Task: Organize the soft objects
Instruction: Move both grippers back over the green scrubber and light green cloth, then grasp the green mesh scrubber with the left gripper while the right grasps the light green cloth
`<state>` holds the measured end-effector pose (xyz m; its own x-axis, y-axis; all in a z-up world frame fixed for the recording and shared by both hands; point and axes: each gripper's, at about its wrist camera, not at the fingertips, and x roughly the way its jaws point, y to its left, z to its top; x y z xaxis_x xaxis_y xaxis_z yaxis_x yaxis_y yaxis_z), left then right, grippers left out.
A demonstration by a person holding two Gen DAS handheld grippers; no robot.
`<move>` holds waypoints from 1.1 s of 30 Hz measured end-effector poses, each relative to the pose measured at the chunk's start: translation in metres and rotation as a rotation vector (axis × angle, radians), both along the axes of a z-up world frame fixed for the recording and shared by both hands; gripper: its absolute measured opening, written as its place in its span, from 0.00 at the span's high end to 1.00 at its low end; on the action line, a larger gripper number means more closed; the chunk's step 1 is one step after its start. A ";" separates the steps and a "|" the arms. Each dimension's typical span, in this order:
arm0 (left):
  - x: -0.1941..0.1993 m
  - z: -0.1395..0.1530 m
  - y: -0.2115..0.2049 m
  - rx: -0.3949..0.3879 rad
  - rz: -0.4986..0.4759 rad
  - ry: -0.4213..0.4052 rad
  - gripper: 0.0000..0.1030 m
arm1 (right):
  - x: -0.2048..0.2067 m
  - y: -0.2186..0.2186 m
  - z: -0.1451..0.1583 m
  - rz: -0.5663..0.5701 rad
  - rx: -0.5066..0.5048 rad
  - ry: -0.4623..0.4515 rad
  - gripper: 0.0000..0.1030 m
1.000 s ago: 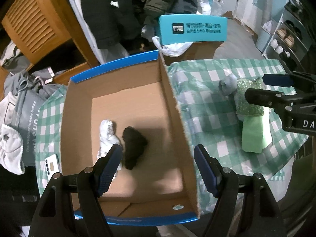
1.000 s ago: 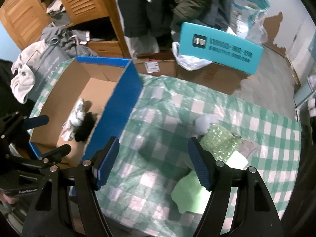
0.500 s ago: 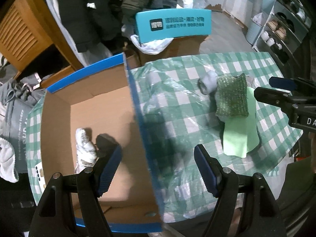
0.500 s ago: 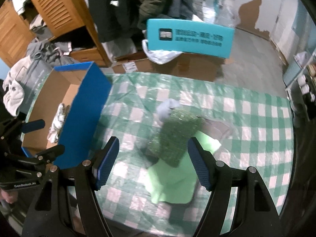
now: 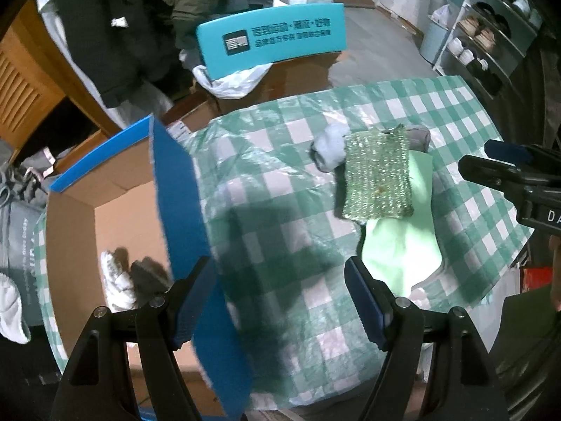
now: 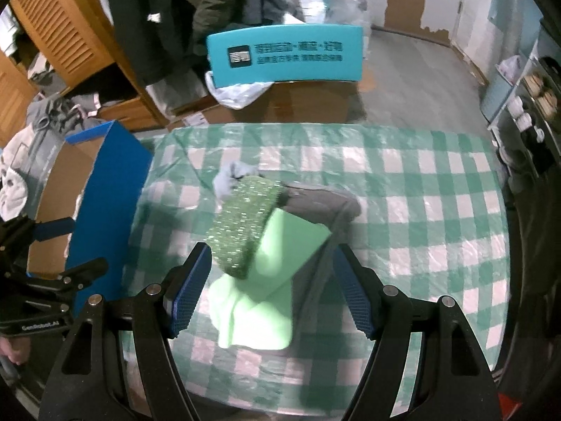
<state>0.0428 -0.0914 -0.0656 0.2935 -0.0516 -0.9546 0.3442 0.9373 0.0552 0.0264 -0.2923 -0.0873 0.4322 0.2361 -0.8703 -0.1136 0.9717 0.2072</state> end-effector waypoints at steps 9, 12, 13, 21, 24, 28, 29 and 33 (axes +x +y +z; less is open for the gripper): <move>0.014 -0.012 -0.039 -0.005 -0.028 0.006 0.25 | 0.005 -0.031 -0.022 -0.061 -0.020 0.041 0.29; 0.020 -0.017 -0.049 -0.012 -0.026 0.010 0.23 | 0.007 -0.039 -0.030 -0.074 -0.025 0.055 0.29; 0.023 -0.020 -0.053 -0.016 -0.024 0.014 0.23 | 0.007 -0.040 -0.032 -0.078 -0.025 0.059 0.29; 0.040 -0.040 -0.082 -0.021 -0.022 0.031 0.23 | 0.005 -0.053 -0.038 -0.093 -0.011 0.073 0.29; 0.044 -0.047 -0.089 -0.019 -0.024 0.044 0.23 | 0.006 -0.057 -0.040 -0.102 -0.005 0.076 0.29; 0.050 -0.058 -0.097 -0.018 -0.019 0.068 0.23 | 0.006 -0.060 -0.043 -0.105 0.000 0.084 0.29; 0.051 -0.061 -0.098 -0.019 -0.017 0.073 0.23 | 0.007 -0.061 -0.044 -0.106 0.001 0.088 0.29; 0.055 -0.071 -0.100 -0.025 -0.008 0.093 0.23 | 0.007 -0.061 -0.046 -0.103 0.004 0.093 0.29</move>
